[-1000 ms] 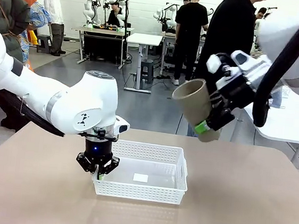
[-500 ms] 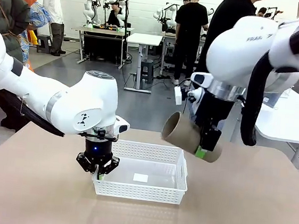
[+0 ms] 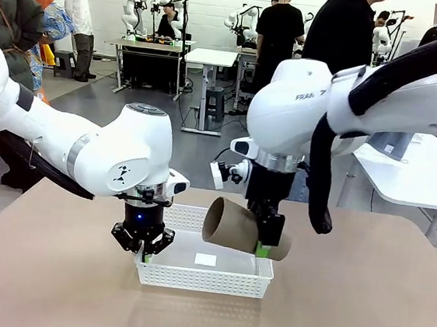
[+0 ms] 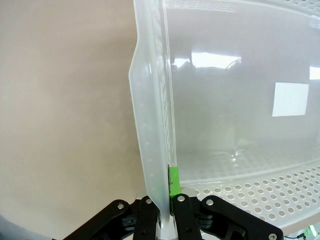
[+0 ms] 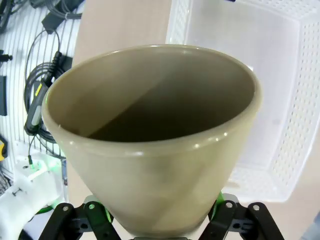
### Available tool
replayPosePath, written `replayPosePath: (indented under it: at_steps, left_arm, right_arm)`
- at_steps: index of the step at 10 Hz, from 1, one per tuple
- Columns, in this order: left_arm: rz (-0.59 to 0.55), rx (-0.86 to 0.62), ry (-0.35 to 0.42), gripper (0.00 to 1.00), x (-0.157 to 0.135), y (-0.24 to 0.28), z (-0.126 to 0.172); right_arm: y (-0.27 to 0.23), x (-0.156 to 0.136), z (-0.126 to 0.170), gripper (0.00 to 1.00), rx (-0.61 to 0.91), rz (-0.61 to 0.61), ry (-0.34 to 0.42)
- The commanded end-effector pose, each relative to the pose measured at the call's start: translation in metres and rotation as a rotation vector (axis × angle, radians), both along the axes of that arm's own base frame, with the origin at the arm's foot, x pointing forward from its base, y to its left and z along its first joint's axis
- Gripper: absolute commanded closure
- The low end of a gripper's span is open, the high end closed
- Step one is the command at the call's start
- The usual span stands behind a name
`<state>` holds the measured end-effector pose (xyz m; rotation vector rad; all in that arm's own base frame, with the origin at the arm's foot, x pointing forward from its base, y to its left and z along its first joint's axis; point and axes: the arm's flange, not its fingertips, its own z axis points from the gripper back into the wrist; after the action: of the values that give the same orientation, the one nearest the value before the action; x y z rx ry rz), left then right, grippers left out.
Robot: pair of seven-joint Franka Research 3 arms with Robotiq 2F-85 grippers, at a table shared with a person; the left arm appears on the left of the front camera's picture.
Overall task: Clean and organize the cups into the basket.
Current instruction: Pick up the Organizing basket and move it to the center of the table, then pick up the Reusable plastic cup from the right side of the table and place it inside the Organizing basket.
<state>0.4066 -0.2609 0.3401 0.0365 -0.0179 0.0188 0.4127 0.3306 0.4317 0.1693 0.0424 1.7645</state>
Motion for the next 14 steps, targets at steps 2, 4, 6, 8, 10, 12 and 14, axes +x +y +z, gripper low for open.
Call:
replayPosePath:
  at_steps: [2, 4, 6, 8, 10, 12, 14]
  left_arm:
    - [-0.004, 0.008, 0.004, 1.0, -0.003, 0.005, -0.003]
    - [-0.004, 0.008, 0.004, 1.0, -0.003, 0.005, -0.003]
    - [-0.004, 0.008, 0.004, 1.0, -0.003, 0.005, -0.003]
    - [-0.004, 0.008, 0.004, 1.0, -0.003, 0.005, -0.003]
    - [-0.004, 0.008, 0.004, 1.0, -0.003, 0.005, -0.003]
    - [-0.004, 0.008, 0.004, 1.0, -0.003, 0.005, -0.003]
    - [-0.004, 0.008, 0.004, 1.0, -0.003, 0.005, -0.003]
  right_arm:
    - [-0.001, 0.019, -0.01, 0.19, 0.097, -0.004, -0.005]
    - [-0.015, 0.017, -0.002, 0.19, 0.267, -0.011, -0.049]
    - [0.003, 0.018, -0.013, 0.19, 0.077, -0.015, -0.012]
    - [0.003, 0.018, -0.013, 0.19, 0.077, -0.015, -0.012]
    - [0.003, 0.018, -0.013, 0.19, 0.077, -0.015, -0.012]
    - [0.003, 0.018, -0.013, 0.19, 0.077, -0.015, -0.012]
    - [0.008, 0.021, -0.024, 0.19, 0.082, -0.018, -0.022]
